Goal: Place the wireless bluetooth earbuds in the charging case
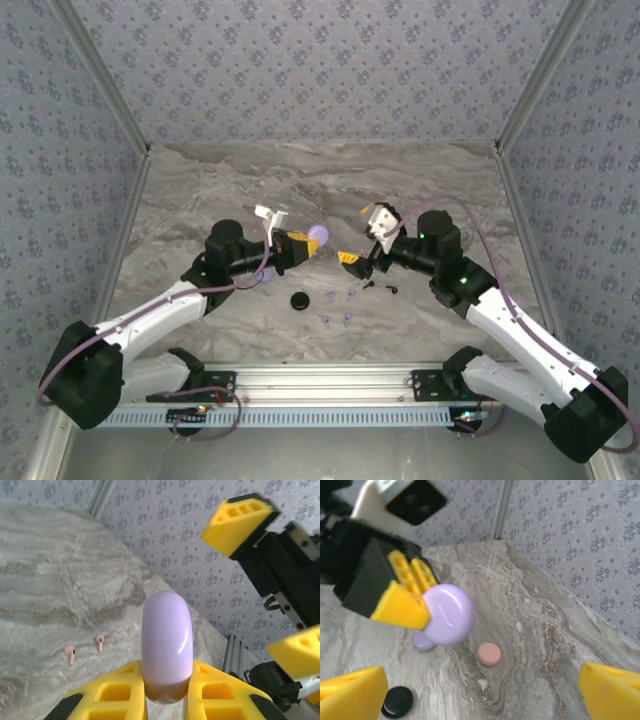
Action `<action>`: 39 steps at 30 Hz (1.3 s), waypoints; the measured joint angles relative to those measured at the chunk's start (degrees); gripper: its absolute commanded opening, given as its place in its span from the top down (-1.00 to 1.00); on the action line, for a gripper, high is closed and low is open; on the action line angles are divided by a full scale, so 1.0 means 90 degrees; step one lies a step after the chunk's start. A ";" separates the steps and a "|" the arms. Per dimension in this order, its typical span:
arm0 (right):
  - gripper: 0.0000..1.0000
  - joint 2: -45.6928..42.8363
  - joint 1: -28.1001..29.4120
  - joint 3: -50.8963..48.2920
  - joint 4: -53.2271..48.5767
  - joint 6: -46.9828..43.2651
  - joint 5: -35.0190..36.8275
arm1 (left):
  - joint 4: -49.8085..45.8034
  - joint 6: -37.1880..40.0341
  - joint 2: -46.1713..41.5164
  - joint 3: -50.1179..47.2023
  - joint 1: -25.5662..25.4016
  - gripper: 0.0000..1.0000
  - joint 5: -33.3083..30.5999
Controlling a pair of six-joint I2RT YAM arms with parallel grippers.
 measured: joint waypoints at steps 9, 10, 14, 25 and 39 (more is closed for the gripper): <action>-0.96 0.0539 -0.0051 0.0034 0.0770 0.1265 -0.0845 | 0.0588 0.0554 -0.0590 -0.0158 -0.0211 1.00 -0.0194; -0.95 0.0639 -0.0024 0.0087 0.0794 0.1321 -0.0872 | 0.0605 0.0605 -0.0624 -0.0160 -0.0214 1.00 -0.0192; -0.93 0.0918 0.0073 0.0318 0.0862 0.1430 -0.0894 | 0.0607 0.0755 -0.0712 -0.0185 -0.0228 1.00 -0.0192; -0.87 0.1365 0.0216 0.0906 0.0835 0.1443 -0.0831 | 0.0563 0.0969 -0.0782 -0.0255 -0.0272 1.00 -0.0189; -0.84 0.1749 0.0197 0.1384 0.0454 0.1426 -0.0758 | 0.0418 0.1003 -0.0816 -0.0311 -0.0257 1.00 -0.0369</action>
